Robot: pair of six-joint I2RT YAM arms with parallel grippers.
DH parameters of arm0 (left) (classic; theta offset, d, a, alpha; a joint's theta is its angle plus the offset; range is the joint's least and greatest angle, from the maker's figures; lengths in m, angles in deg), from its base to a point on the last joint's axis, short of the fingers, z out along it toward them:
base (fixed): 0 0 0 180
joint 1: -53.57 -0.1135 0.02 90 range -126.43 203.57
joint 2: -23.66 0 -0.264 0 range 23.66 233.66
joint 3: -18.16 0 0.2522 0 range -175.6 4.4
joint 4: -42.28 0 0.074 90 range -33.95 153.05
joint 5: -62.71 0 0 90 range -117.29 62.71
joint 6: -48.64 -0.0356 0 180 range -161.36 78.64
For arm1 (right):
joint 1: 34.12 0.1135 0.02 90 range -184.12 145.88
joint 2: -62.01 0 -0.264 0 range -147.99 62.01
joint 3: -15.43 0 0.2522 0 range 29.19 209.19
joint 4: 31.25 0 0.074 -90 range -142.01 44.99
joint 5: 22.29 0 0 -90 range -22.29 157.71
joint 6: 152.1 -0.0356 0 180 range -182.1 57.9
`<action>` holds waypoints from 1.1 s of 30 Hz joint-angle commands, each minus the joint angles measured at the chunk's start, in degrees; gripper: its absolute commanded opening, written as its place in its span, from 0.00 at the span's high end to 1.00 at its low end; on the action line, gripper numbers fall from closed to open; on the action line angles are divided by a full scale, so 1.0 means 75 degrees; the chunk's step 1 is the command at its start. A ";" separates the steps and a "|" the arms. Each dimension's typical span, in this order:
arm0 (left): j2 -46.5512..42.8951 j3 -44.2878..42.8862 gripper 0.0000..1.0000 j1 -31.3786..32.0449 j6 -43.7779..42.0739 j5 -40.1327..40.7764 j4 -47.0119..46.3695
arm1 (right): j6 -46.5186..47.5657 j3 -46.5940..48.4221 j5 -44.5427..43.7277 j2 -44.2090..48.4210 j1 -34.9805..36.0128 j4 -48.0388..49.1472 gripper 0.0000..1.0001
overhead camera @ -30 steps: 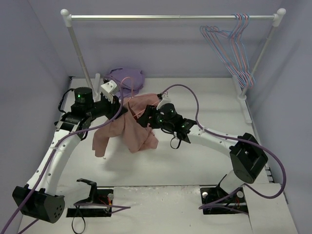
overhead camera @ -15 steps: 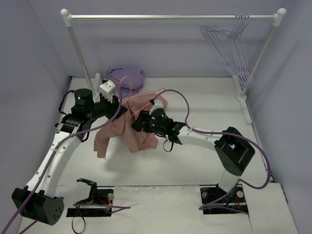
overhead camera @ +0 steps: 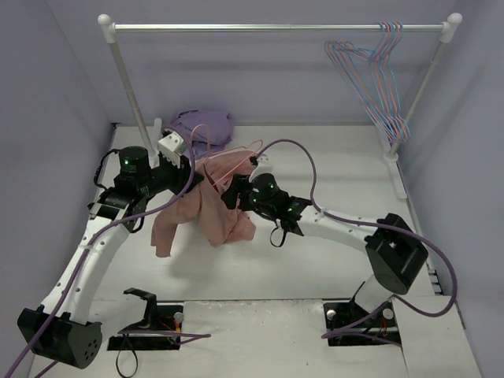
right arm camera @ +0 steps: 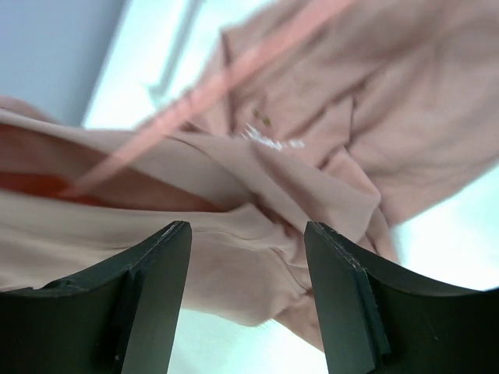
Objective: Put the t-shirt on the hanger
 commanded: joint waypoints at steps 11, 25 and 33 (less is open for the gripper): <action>-0.0061 -0.0354 1.00 0.0217 0.0419 0.0320 -0.0685 | 0.0438 0.0138 0.0144 0.0174 0.0089 0.1851 0.39; -0.0120 -0.0283 1.00 0.0299 0.0712 0.0273 -0.0814 | 0.0544 -0.0015 0.0603 -0.0541 0.0252 0.3142 0.39; -0.0225 -0.0424 1.00 0.0370 0.0677 0.0320 -0.0627 | -0.0007 -0.0284 -0.1085 -0.0612 0.0253 0.3094 0.41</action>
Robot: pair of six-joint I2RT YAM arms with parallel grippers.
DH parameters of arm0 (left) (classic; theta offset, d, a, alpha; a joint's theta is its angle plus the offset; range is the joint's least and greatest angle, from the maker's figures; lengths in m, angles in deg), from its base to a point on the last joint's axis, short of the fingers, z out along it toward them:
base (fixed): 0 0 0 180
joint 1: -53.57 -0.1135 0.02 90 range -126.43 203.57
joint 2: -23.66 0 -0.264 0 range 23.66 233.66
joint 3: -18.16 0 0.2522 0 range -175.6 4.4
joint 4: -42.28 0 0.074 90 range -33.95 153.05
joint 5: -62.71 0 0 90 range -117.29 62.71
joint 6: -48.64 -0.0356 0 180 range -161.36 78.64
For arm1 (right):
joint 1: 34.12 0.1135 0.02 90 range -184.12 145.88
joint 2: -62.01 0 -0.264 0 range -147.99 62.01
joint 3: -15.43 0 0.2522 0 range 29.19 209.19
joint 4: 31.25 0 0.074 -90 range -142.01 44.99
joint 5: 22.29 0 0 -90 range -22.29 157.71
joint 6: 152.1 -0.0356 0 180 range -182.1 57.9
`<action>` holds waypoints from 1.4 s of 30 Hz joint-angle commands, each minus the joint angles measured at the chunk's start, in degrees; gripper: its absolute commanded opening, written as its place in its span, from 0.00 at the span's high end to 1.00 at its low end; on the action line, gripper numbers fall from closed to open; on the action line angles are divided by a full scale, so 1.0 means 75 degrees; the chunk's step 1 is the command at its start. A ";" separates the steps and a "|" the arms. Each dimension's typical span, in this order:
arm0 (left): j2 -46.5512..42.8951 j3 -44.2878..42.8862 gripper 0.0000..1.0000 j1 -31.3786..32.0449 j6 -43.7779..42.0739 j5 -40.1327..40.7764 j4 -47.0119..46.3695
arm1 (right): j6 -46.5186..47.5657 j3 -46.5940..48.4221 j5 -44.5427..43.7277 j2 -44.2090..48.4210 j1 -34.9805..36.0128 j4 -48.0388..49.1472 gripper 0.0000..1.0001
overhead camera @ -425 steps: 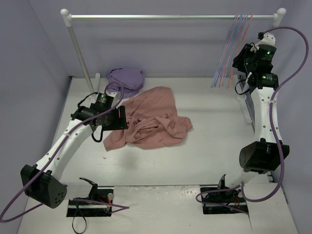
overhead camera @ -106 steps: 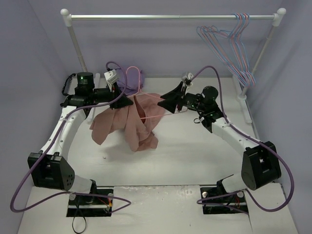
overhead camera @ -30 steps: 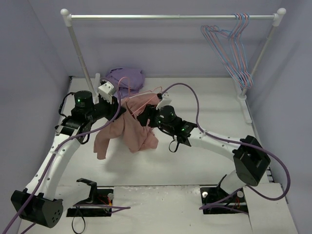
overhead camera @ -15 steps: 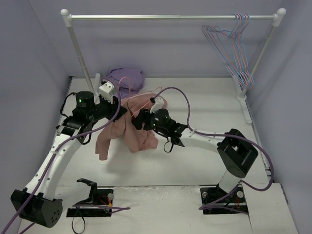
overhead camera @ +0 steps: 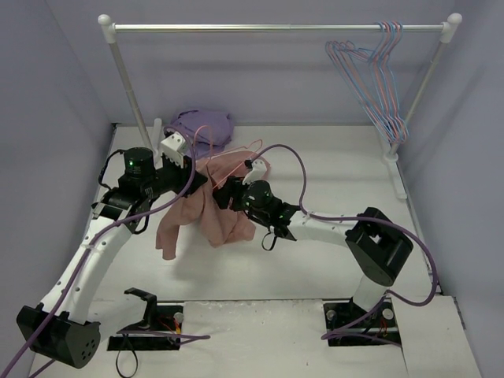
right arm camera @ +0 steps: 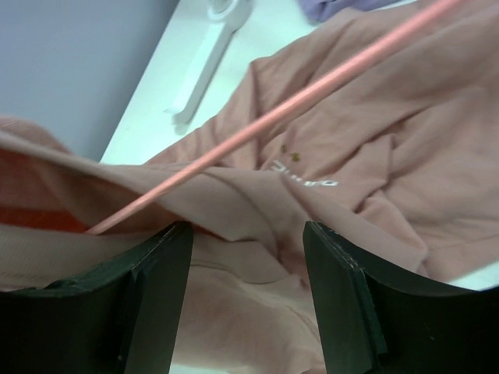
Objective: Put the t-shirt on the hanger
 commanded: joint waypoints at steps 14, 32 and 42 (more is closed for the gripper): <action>-0.0474 -0.0570 1.00 0.0125 0.0141 -0.0056 -0.0431 | -0.0220 0.0192 -0.1907 -0.0226 -0.0019 0.0354 0.44; -0.0533 -0.1039 1.00 0.0125 -0.0433 0.0354 -0.0067 | 0.1209 -0.0043 -0.1300 0.1215 -0.1283 -0.2060 0.45; -0.0614 -0.1191 1.00 0.0125 -0.0761 0.0073 -0.0020 | 0.2428 0.0332 0.0212 0.1603 -0.2935 -0.2729 0.44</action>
